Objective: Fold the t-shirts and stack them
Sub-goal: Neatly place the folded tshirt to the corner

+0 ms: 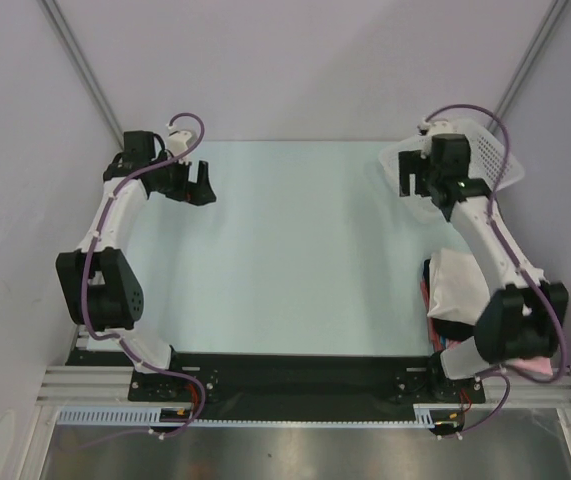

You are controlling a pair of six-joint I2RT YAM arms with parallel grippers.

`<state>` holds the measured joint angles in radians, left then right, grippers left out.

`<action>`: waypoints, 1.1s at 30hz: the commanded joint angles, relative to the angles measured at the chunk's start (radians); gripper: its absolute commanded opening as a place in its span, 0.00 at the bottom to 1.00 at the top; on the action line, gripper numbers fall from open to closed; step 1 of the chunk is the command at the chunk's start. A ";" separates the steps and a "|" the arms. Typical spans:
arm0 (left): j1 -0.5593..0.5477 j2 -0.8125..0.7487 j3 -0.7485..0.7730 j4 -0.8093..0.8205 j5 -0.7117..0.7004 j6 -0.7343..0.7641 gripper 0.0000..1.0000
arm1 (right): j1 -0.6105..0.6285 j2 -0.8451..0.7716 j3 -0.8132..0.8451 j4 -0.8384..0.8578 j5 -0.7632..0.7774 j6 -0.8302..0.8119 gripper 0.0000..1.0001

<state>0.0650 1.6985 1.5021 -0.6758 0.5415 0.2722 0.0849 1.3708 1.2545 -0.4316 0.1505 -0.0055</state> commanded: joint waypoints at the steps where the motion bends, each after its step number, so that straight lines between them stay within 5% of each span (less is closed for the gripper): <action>1: 0.009 -0.076 0.006 -0.016 -0.031 0.047 1.00 | 0.055 0.215 0.177 -0.080 0.007 -0.403 0.92; 9: 0.009 -0.089 -0.006 -0.034 -0.061 0.052 1.00 | 0.062 0.595 0.430 -0.167 0.086 -0.476 0.86; 16: 0.009 -0.080 0.001 -0.047 -0.095 0.056 1.00 | 0.065 0.752 0.557 -0.105 0.106 -0.482 0.43; 26: 0.007 -0.039 0.024 -0.067 -0.118 0.056 1.00 | 0.069 0.960 0.896 -0.104 0.127 -0.395 0.29; 33: 0.009 -0.030 0.021 -0.064 -0.127 0.059 1.00 | 0.067 1.057 1.063 -0.095 0.170 -0.312 0.33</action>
<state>0.0658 1.6650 1.4998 -0.7387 0.4191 0.3153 0.1524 2.4084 2.2341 -0.5587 0.2783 -0.3729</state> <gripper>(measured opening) 0.996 0.324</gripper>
